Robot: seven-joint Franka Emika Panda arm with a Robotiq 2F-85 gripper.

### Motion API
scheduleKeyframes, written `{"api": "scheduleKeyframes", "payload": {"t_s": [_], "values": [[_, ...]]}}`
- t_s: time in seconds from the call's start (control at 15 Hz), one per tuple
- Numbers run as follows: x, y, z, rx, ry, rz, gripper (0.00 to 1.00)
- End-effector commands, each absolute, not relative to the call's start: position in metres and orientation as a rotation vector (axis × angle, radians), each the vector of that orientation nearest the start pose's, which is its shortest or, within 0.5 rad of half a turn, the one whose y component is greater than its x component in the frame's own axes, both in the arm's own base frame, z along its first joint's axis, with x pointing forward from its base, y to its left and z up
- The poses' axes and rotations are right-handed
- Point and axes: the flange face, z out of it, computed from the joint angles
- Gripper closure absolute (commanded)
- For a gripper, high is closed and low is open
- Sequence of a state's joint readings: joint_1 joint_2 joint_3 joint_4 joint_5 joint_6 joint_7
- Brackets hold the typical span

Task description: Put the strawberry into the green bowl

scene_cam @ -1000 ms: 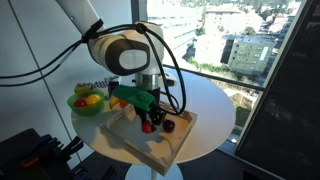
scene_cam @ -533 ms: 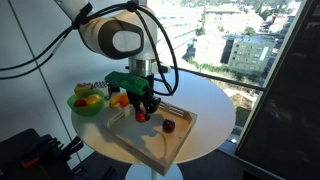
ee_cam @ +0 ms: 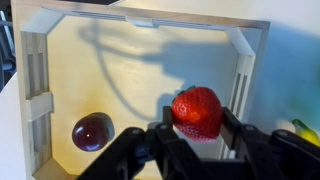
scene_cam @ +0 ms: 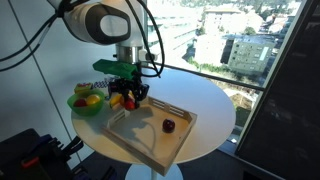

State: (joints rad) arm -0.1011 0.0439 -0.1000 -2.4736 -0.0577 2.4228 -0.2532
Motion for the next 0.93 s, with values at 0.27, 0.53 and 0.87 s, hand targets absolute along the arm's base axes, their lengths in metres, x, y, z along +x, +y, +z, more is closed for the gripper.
{"api": "scheduleKeyframes", "payload": {"t_s": [0.27, 0.53, 0.87], "values": [[0.442, -0.045, 0.280, -3.152, -0.302, 0.168, 0.76], [0.447, -0.039, 0.271, -3.139, -0.330, 0.164, 0.51], [0.446, -0.036, 0.270, -3.137, -0.342, 0.169, 0.51]]}}
